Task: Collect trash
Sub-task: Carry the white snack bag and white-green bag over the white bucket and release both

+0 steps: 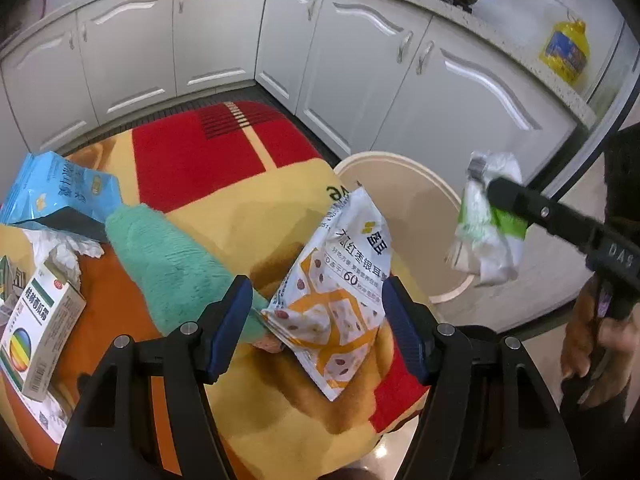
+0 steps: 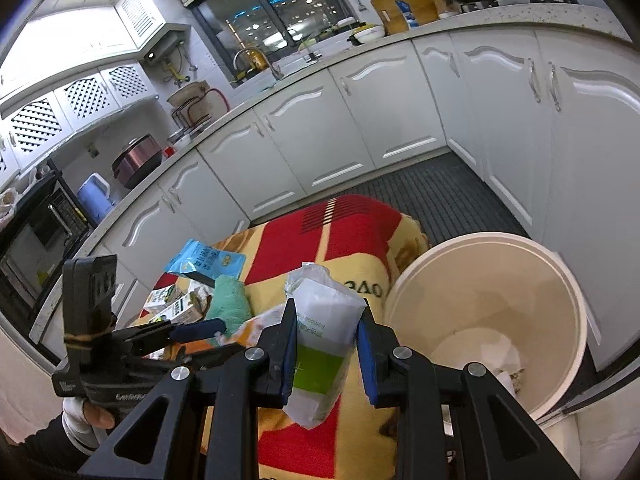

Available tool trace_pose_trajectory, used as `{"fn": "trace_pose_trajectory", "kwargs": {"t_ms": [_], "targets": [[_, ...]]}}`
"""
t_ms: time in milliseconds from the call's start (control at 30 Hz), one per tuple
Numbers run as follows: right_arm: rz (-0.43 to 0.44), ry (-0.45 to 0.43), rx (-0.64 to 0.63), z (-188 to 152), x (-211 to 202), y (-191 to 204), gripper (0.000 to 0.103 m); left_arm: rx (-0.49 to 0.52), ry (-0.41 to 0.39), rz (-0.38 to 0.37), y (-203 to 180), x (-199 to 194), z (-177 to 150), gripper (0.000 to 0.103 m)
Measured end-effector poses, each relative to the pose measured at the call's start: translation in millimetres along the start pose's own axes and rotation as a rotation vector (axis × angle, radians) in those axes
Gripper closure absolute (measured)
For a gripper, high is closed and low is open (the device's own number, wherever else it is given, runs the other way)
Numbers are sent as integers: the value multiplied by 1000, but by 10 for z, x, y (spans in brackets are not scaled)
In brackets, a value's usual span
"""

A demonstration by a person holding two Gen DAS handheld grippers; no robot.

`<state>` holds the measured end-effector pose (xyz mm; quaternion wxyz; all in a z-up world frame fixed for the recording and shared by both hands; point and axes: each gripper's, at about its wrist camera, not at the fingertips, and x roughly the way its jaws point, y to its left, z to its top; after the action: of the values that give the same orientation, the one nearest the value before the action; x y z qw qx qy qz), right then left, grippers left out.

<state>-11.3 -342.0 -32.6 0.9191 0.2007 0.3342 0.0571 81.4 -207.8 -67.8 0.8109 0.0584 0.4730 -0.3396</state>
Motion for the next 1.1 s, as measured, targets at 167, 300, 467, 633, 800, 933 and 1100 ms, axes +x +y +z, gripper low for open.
{"fn": "trace_pose_trajectory", "kwargs": {"t_ms": [167,300,467,633,800,933,1100], "targets": [[-10,-8,19,-12,-58,-94,78,12,34,-10,-60,152,22,37],[-14,-12,28,-24,-82,-142,78,38,81,-34,-165,331,13,37],[-24,-13,47,-58,-94,-238,78,5,130,-63,-205,564,-30,38],[-33,-20,60,-72,-149,-325,78,14,89,-61,-295,590,-44,59],[-59,-36,71,-82,-209,-415,78,12,35,-66,-361,494,-2,61],[-138,-30,74,-71,-201,-524,78,36,18,-56,-467,493,105,61],[-244,-14,46,-37,-78,-665,78,34,24,-32,-618,667,270,61]]}}
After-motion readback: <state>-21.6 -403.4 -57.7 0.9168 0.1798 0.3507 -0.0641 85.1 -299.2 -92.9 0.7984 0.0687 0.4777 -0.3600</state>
